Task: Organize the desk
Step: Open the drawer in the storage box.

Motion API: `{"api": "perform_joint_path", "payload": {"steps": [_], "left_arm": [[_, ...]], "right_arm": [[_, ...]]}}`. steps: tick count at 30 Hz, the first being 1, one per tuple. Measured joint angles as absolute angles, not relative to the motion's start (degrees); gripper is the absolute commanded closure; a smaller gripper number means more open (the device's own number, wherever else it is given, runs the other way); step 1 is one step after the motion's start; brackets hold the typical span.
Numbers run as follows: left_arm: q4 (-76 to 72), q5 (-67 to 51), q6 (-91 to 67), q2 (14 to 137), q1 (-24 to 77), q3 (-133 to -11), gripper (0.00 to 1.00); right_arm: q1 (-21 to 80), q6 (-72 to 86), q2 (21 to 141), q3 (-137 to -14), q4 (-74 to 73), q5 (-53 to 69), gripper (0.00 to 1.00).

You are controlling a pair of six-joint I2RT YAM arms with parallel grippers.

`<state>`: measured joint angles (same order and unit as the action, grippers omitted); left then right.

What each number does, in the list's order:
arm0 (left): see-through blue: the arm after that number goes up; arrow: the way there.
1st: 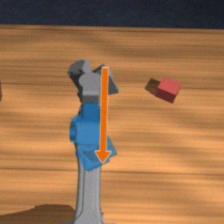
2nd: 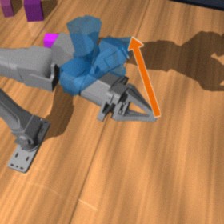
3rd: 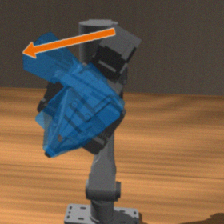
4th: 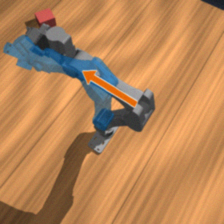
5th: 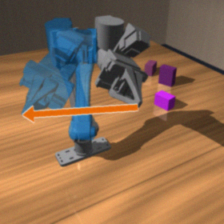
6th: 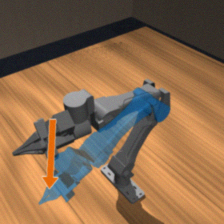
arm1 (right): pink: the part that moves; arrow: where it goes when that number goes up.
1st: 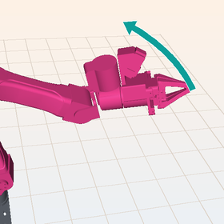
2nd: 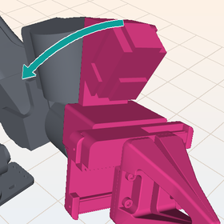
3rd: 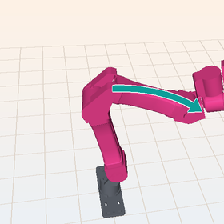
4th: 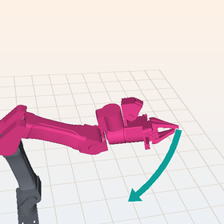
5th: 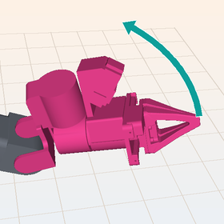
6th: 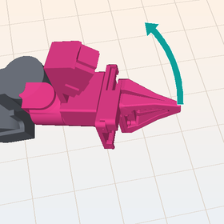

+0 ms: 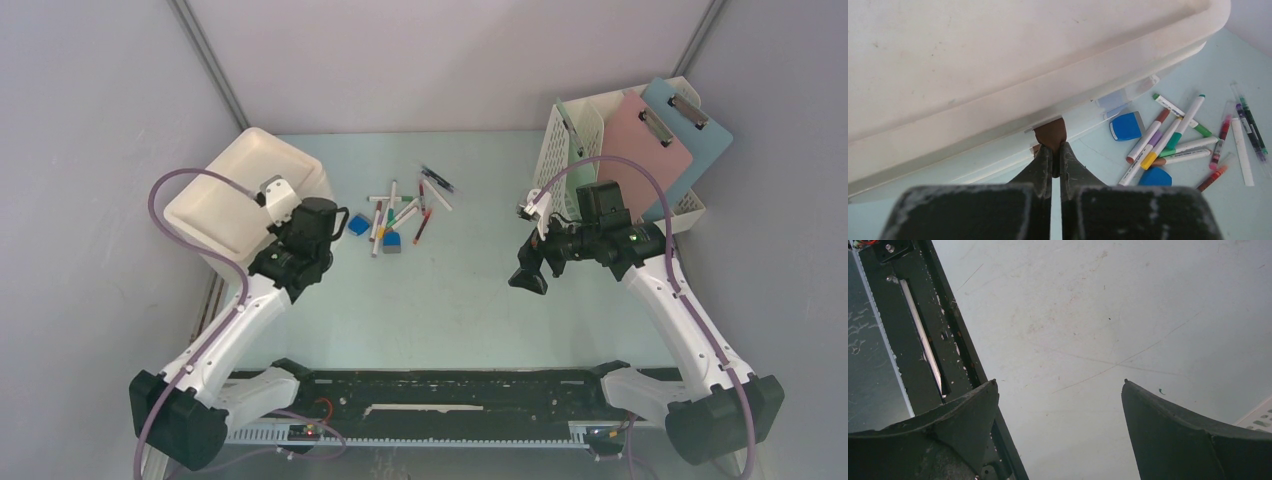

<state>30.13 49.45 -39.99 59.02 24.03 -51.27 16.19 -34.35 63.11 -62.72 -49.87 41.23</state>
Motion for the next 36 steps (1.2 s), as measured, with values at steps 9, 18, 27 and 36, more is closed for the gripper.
{"api": "perform_joint_path", "payload": {"steps": [9,18,27,36], "left_arm": [[30.0,49.7,-40.0,59.0,28.4,-51.0,1.00],[30.3,50.3,-40.3,59.0,34.9,-51.0,1.00],[30.9,50.7,-40.5,59.2,38.9,-51.0,0.99],[30.9,46.3,-38.2,58.1,41.7,-51.0,0.80]], "right_arm": [[16.2,-34.3,63.1,-62.7,-49.9,41.3,0.00],[16.1,-34.3,63.1,-62.7,-49.9,41.2,0.00],[16.1,-34.3,63.1,-62.7,-49.9,41.3,0.00],[16.1,-34.3,63.1,-62.7,-49.9,41.3,0.00]]}}
